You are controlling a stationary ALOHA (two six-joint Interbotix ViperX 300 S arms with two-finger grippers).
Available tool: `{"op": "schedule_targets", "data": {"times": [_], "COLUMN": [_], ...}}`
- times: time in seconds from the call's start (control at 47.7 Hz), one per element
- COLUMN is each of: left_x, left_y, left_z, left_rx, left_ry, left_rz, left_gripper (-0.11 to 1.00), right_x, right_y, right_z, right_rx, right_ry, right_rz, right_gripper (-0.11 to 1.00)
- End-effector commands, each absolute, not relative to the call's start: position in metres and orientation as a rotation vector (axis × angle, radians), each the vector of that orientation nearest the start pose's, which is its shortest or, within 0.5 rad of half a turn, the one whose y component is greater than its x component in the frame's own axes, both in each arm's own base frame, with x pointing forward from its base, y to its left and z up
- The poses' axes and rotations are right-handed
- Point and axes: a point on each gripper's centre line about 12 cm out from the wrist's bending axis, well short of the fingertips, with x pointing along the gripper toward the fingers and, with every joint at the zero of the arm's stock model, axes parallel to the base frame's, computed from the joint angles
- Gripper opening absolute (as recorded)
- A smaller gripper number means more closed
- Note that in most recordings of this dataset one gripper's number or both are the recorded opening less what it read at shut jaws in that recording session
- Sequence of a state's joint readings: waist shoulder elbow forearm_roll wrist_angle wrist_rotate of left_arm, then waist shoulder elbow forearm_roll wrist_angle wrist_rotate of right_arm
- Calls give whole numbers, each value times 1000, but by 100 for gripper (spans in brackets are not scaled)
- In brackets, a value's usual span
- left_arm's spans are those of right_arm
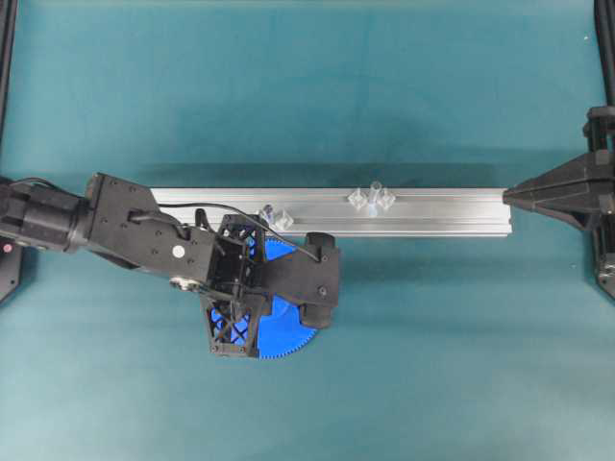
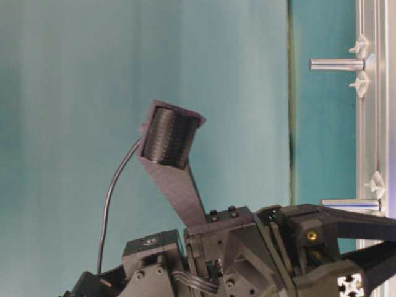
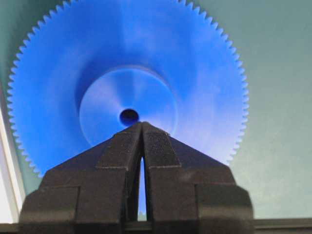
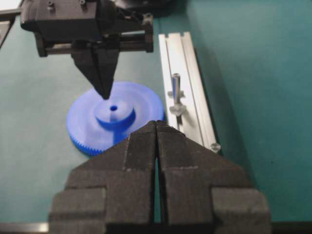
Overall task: Insert the large gear onto the shaft.
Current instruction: 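Lower the open left gripper around the blue gear's hub, then close the left gripper on the blue gear's hub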
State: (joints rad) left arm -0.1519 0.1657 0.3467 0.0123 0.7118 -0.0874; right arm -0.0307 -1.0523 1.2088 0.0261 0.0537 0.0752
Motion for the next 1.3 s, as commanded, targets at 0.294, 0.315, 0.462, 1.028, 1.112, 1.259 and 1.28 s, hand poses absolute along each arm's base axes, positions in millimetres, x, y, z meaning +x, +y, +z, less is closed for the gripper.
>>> {"op": "schedule_targets", "data": {"times": [0.294, 0.315, 0.462, 1.028, 1.112, 1.259, 1.28], "left_x": [411, 411, 412, 414, 415, 414, 414], "left_y": [-64, -65, -64, -64, -63, -63, -63], "left_z": [169, 169, 168, 167, 168, 167, 167], "left_rx": [43, 44, 44, 32, 26, 24, 26], "left_ry": [1184, 1185, 1187, 1192, 1194, 1201, 1201], "left_rz": [-87, -89, -87, -78, -73, -70, -71], "left_gripper": [1, 1, 1, 90, 95, 95, 95], "right_x": [182, 182, 182, 182, 182, 182, 182], "right_y": [-6, -6, -6, -6, -6, -6, -6], "right_z": [260, 259, 259, 259, 259, 259, 259], "right_rx": [113, 113, 115, 115, 115, 115, 115], "right_ry": [199, 201, 201, 201, 201, 201, 201], "right_rz": [-42, -42, -42, -42, -42, -42, -42], "right_gripper": [0, 0, 0, 0, 0, 0, 0]}}
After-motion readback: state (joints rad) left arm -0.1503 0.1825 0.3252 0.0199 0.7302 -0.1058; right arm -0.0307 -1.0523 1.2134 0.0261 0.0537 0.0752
